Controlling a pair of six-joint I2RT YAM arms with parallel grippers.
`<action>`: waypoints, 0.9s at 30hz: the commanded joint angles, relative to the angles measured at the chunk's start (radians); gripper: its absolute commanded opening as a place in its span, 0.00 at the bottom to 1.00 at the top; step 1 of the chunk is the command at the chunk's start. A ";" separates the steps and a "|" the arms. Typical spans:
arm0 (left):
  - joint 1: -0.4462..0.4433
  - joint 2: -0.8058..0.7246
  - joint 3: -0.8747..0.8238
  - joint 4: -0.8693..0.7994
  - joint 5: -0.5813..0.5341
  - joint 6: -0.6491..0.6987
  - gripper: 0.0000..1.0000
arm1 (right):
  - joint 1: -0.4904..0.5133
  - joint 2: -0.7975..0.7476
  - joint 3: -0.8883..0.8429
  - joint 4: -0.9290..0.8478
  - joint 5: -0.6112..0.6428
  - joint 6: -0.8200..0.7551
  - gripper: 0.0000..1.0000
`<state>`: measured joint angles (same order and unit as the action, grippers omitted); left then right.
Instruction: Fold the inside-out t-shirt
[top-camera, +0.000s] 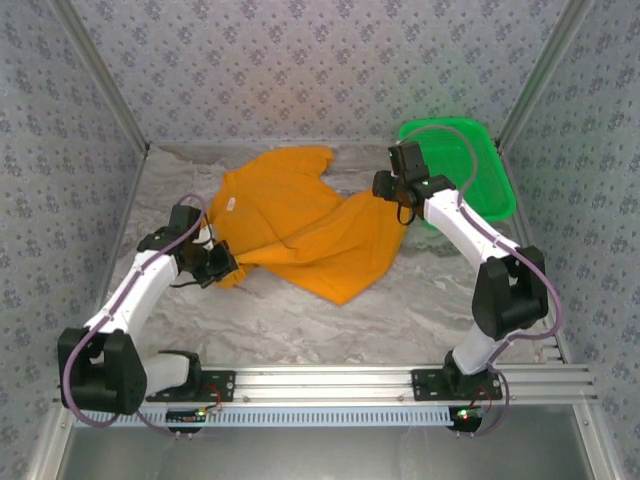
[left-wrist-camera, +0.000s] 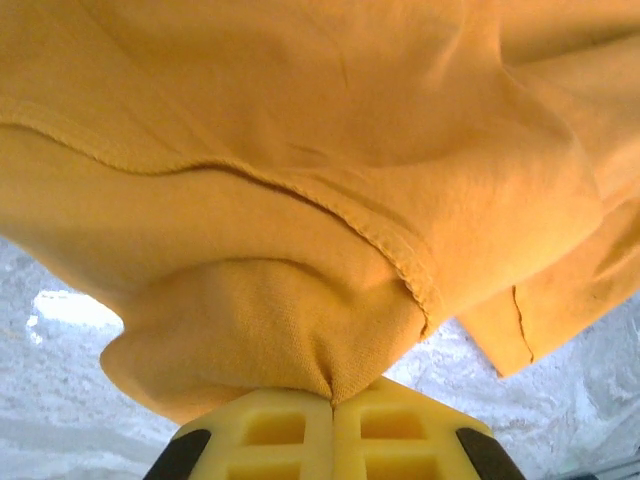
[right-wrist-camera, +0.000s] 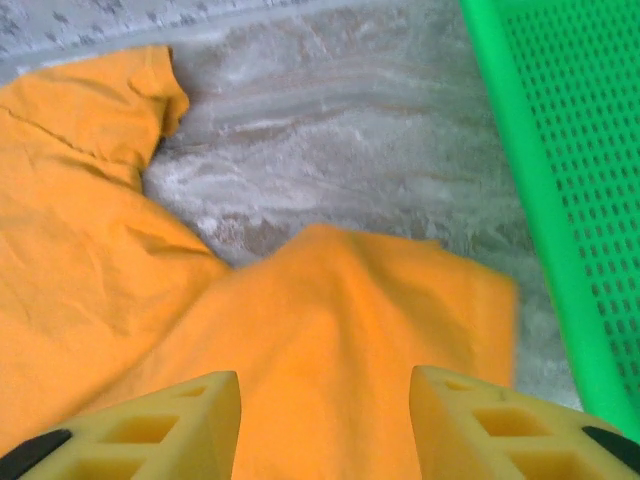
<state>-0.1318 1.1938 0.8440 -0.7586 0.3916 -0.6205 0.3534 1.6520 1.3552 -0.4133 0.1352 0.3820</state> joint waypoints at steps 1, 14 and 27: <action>0.001 -0.056 -0.049 -0.064 0.043 -0.006 0.00 | 0.031 -0.069 -0.094 -0.141 -0.035 0.002 0.55; -0.011 -0.119 0.049 -0.137 0.067 0.028 0.00 | 0.463 -0.212 -0.560 -0.015 -0.104 0.008 0.56; -0.005 -0.119 0.220 -0.160 0.051 0.071 0.00 | 0.487 -0.081 -0.522 0.079 0.043 0.011 0.07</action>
<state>-0.1394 1.0992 1.0142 -0.8909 0.4519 -0.5747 0.8322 1.5803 0.8112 -0.3283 0.1070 0.3862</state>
